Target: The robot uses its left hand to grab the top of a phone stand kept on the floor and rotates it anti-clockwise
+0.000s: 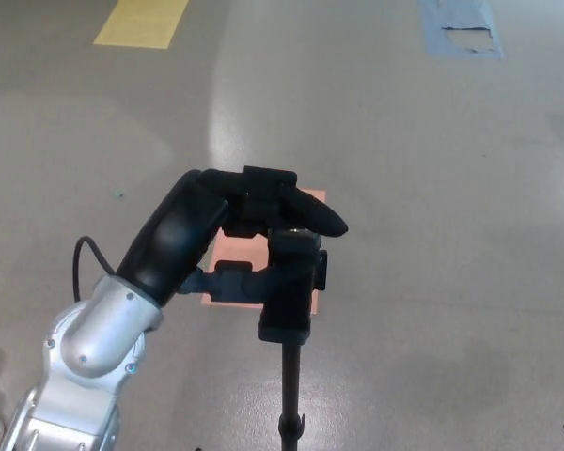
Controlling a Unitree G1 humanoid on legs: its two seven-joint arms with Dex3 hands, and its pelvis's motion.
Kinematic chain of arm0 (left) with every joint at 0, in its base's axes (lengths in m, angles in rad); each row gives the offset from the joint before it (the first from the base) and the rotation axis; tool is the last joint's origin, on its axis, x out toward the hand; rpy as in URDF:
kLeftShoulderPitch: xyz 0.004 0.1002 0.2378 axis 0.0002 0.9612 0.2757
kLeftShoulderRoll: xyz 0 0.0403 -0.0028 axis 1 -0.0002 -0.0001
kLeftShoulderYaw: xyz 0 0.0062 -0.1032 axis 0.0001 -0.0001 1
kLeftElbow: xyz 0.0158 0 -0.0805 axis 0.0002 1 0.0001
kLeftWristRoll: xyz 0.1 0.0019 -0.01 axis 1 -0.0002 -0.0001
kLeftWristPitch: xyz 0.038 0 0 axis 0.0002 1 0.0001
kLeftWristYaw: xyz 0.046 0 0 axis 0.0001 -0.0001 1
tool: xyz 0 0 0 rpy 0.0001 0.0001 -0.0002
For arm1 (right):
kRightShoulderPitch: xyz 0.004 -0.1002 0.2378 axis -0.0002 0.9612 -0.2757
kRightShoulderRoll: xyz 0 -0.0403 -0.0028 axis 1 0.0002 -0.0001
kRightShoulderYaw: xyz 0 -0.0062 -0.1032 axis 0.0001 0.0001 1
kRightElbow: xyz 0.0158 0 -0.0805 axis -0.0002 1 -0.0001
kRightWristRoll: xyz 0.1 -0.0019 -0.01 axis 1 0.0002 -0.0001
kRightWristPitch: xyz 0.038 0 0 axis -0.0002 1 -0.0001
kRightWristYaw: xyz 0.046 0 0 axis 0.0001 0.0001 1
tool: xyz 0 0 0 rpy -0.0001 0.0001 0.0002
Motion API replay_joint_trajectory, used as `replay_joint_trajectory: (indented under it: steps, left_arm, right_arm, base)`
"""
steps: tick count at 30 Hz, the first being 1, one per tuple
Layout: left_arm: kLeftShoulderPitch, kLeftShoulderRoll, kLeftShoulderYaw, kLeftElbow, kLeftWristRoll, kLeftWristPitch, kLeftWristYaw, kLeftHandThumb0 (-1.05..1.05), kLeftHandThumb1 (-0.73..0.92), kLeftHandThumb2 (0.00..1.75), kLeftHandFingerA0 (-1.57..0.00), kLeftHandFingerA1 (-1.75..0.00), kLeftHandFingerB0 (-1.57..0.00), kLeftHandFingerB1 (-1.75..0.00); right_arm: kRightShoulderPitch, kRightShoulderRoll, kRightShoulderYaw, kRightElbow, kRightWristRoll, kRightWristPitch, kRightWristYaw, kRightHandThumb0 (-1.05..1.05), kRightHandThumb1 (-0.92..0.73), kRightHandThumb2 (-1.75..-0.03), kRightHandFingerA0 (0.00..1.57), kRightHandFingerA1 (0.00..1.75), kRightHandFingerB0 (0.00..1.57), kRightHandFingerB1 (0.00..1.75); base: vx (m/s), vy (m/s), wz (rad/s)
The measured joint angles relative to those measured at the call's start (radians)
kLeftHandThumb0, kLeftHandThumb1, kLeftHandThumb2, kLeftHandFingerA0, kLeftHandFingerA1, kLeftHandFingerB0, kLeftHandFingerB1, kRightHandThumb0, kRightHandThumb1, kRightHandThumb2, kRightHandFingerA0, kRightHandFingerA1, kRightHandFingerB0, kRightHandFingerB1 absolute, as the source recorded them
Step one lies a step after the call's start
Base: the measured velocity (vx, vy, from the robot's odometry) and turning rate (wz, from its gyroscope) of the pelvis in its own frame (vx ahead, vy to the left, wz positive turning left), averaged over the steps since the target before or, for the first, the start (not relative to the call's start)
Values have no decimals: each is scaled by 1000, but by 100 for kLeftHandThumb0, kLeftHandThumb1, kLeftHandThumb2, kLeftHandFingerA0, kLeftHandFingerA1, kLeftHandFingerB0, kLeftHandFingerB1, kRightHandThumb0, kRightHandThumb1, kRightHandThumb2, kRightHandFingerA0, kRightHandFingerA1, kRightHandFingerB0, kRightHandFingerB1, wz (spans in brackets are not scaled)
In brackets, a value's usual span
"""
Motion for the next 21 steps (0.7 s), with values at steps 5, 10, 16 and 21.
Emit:
replay_joint_trajectory:
  steps: [5,10,16,21]
  left_arm:
    - [-1,-11,13,-14,-29,59,-6,-15,75,62,-97,-67,-90,-55]
    - [-5,-25,25,-30,-54,123,-7,-15,75,63,-97,-67,-90,-57]
    - [-10,-52,43,-39,-78,191,-6,-15,74,62,-93,-67,-87,-55]
    - [-16,-76,64,-40,-102,250,-5,-14,74,62,-91,-70,-83,-55]
  right_arm:
    - [0,0,0,0,0,1,0,-64,-81,-64,31,34,0,23]
    - [0,0,1,0,0,2,0,-70,-65,-95,26,49,0,22]
    - [-1,0,1,0,0,2,0,-70,-65,-96,26,49,0,22]
    - [-1,0,2,0,0,2,0,-69,-65,-96,26,49,0,22]
  base:
    - [0,0,0]
    - [0,0,0]
    - [0,0,0]
    - [0,0,0]
